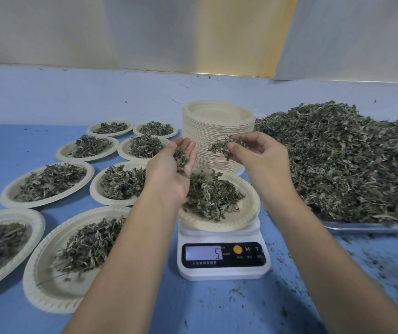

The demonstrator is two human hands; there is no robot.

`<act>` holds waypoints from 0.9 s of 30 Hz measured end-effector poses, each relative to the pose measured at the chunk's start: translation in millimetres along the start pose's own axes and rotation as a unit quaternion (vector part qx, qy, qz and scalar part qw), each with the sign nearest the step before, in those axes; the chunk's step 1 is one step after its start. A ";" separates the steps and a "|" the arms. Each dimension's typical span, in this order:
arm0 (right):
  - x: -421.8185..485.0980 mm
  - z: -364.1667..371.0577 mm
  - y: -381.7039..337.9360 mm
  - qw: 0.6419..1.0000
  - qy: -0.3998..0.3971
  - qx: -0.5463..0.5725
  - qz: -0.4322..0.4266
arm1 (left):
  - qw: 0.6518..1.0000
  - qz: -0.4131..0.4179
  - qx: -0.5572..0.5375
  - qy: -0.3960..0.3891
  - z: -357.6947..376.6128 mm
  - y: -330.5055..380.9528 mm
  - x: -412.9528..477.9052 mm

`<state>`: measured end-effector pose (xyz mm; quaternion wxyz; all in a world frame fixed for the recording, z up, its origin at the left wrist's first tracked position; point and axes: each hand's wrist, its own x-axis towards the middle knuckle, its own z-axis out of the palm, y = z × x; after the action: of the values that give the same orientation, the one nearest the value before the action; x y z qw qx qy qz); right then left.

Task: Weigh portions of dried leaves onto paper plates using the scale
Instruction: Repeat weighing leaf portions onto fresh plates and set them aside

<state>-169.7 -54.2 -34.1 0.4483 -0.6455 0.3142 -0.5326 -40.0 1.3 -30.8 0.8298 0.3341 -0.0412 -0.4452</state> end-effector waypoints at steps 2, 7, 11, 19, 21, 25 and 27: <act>-0.2 0.3 0.6 1.000 0.000 0.002 -0.005 | 1.000 0.000 -0.002 0.000 0.1 0.1 0.2; 0.4 0.8 3.7 1.000 -0.009 -0.007 -0.012 | 1.000 -0.001 0.002 0.001 -1.1 -0.9 1.3; 0.0 3.7 6.8 0.999 -0.017 -0.030 -0.016 | 1.000 -0.001 0.000 0.005 -1.1 0.0 2.0; -2.8 2.7 9.5 0.995 -0.044 -0.091 -0.010 | 1.000 -0.003 0.001 0.005 -3.2 0.5 3.0; -3.8 2.2 11.7 0.992 -0.048 -0.119 -0.019 | 1.000 -0.004 0.007 0.005 -3.4 -0.1 3.4; -3.7 1.9 13.2 0.992 -0.050 -0.114 -0.007 | 1.000 -0.005 0.006 0.004 -3.3 0.1 3.9; -3.2 2.0 12.5 0.992 -0.047 -0.116 -0.002 | 1.000 -0.005 0.003 0.003 -3.3 0.9 3.8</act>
<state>-167.6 -55.8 -46.9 0.3837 -0.7182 0.3509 -0.4624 -35.8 0.4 -33.7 0.8266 0.3380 -0.0378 -0.4484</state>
